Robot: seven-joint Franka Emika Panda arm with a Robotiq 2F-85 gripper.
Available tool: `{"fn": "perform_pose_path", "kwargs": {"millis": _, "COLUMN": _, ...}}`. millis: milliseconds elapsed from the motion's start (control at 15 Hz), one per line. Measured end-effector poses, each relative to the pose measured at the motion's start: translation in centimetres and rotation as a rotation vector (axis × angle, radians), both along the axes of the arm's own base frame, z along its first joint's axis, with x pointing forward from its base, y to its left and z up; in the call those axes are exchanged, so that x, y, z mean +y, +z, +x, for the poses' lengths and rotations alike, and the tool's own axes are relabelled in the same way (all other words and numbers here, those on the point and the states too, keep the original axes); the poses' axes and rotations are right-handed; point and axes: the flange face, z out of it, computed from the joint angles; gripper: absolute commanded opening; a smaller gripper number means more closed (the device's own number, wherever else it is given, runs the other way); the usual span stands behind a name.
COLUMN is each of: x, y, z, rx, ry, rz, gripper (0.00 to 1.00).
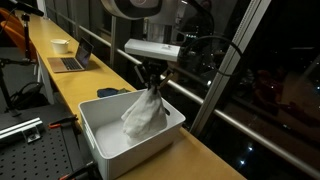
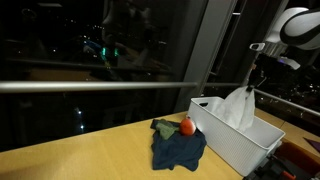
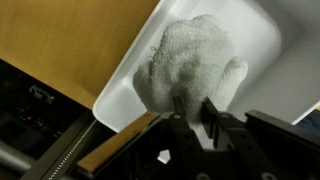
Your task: Remove the items from the white basket, put them on the table and then put the items back in the white basket
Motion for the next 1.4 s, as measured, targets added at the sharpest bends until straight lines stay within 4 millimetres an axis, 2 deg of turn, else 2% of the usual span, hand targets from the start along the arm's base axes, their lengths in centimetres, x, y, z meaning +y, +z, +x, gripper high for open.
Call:
{"fn": "perform_pose_path", "kwargs": {"millis": 200, "x": 1.5, "y": -0.2, "z": 0.0, "rx": -0.002, "ry": 0.027, "rz": -0.002, "gripper": 0.78}}
{"fn": "perform_pose_path", "kwargs": {"millis": 333, "x": 4.3, "y": 0.8, "z": 0.2, "rx": -0.024, "ry": 0.077, "rz": -0.018, "gripper": 0.92}}
{"fn": "perform_pose_path", "kwargs": {"millis": 400, "x": 6.4, "y": 1.4, "z": 0.3, "rx": -0.035, "ry": 0.115, "rz": -0.037, "gripper": 0.99}}
{"fn": "perform_pose_path", "kwargs": {"millis": 600, "x": 14.8, "y": 2.0, "z": -0.2, "rx": -0.058, "ry": 0.262, "rz": -0.116, "gripper": 1.0}}
{"fn": "perform_pose_path", "kwargs": {"millis": 733, "x": 20.1, "y": 1.2, "z": -0.9, "rx": -0.057, "ry": 0.36, "rz": -0.158, "gripper": 1.0}}
{"fn": "perform_pose_path", "kwargs": {"millis": 867, "x": 23.8, "y": -0.6, "z": -1.5, "rx": -0.039, "ry": 0.447, "rz": -0.191, "gripper": 1.0}}
{"fn": "perform_pose_path", "kwargs": {"millis": 1067, "x": 27.0, "y": -3.9, "z": -1.6, "rx": 0.003, "ry": 0.548, "rz": -0.237, "gripper": 1.0}}
{"fn": "perform_pose_path", "kwargs": {"millis": 1400, "x": 29.2, "y": -8.4, "z": 0.4, "rx": 0.045, "ry": 0.628, "rz": -0.275, "gripper": 1.0}}
